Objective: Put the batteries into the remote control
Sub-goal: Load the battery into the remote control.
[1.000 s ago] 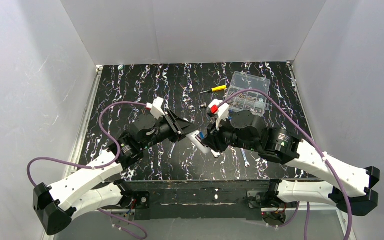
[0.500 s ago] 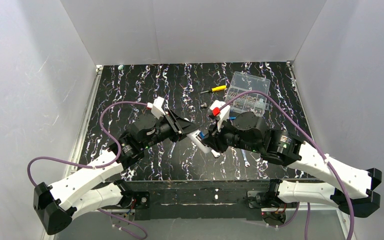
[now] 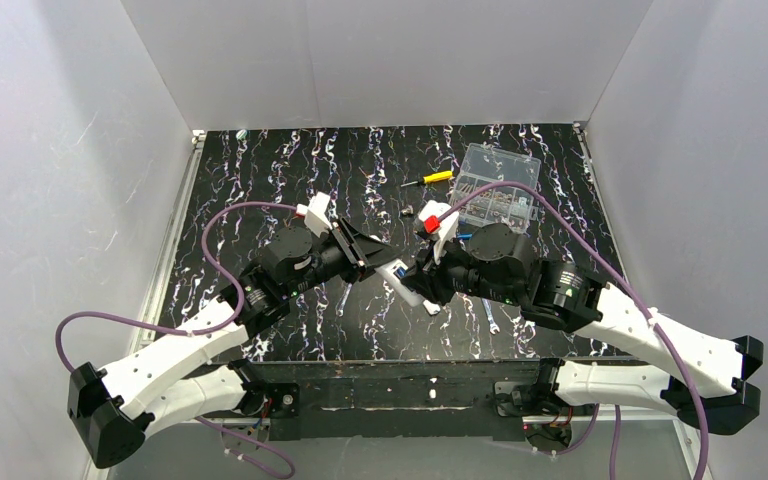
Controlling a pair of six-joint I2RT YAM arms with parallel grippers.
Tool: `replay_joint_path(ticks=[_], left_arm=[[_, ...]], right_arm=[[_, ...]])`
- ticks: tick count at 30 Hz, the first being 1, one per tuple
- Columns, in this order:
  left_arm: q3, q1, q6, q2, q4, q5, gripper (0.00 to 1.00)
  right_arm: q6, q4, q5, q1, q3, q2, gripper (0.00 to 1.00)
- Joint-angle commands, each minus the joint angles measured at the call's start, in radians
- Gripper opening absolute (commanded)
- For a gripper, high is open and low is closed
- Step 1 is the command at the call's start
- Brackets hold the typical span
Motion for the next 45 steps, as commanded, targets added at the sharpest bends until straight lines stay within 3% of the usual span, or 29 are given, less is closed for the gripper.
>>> replay_joint_path(ticks=[1, 23, 45], left_arm=[[0.018, 0.002, -0.006, -0.011, 0.074, 0.019, 0.0], [0.017, 0.002, 0.025, -0.022, 0.063, 0.024, 0.0], [-0.002, 0.002, 0.02, -0.007, 0.053, 0.046, 0.0]], right_arm=[[-0.01, 0.04, 0.015, 0.007, -0.009, -0.007, 0.28], [0.09, -0.036, 0.061, 0.006, 0.008, 0.032, 0.18], [0.071, 0.051, 0.094, 0.007, -0.02, -0.074, 0.13]])
